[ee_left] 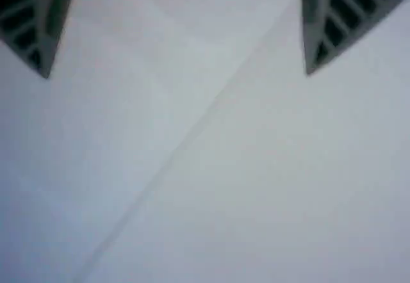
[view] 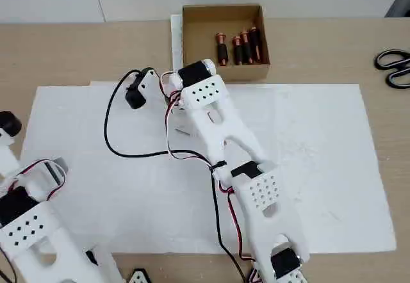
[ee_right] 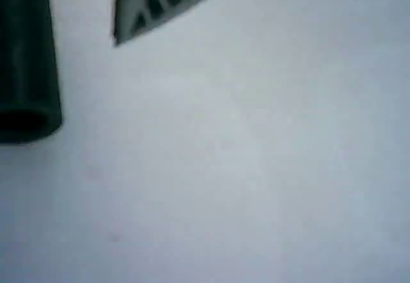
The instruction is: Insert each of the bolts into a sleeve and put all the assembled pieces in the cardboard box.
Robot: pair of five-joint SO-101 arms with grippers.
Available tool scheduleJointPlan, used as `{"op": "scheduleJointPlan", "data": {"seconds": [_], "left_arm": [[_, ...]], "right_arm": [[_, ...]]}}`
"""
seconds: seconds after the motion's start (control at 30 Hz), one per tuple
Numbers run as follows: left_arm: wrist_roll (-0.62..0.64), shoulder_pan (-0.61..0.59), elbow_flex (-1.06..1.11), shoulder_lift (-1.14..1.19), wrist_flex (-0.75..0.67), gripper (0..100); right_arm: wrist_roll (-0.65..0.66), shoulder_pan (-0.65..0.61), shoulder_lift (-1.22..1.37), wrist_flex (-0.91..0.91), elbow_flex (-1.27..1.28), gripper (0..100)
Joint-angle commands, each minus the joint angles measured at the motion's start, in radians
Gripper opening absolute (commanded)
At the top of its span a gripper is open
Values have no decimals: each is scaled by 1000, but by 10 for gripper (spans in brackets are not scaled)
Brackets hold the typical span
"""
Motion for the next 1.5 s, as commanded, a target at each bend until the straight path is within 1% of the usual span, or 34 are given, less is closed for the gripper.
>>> {"op": "scheduleJointPlan", "data": {"seconds": [0.0,0.27,0.43,0.8,0.9,1.03,1.27,1.33,1.47], "left_arm": [[6,2,-5,-5,-15,240],[6,2,-5,-5,-14,240],[6,2,-5,-5,-14,240],[6,3,-5,-5,-14,240],[6,3,-5,-5,-14,240],[6,3,-5,-5,-14,240],[6,3,-4,-5,-12,240],[6,3,-4,-5,-12,240],[3,5,1,-5,-12,240]], "right_arm": [[34,8,-7,-4,-5,154],[58,8,50,-18,-11,154],[57,8,99,-59,-12,154],[55,12,107,-68,-11,150],[51,12,96,-67,-12,108],[-12,13,96,-61,-55,24],[-77,13,96,-7,-212,18],[-129,13,96,-5,-275,18],[-288,15,96,7,-451,9]]}}
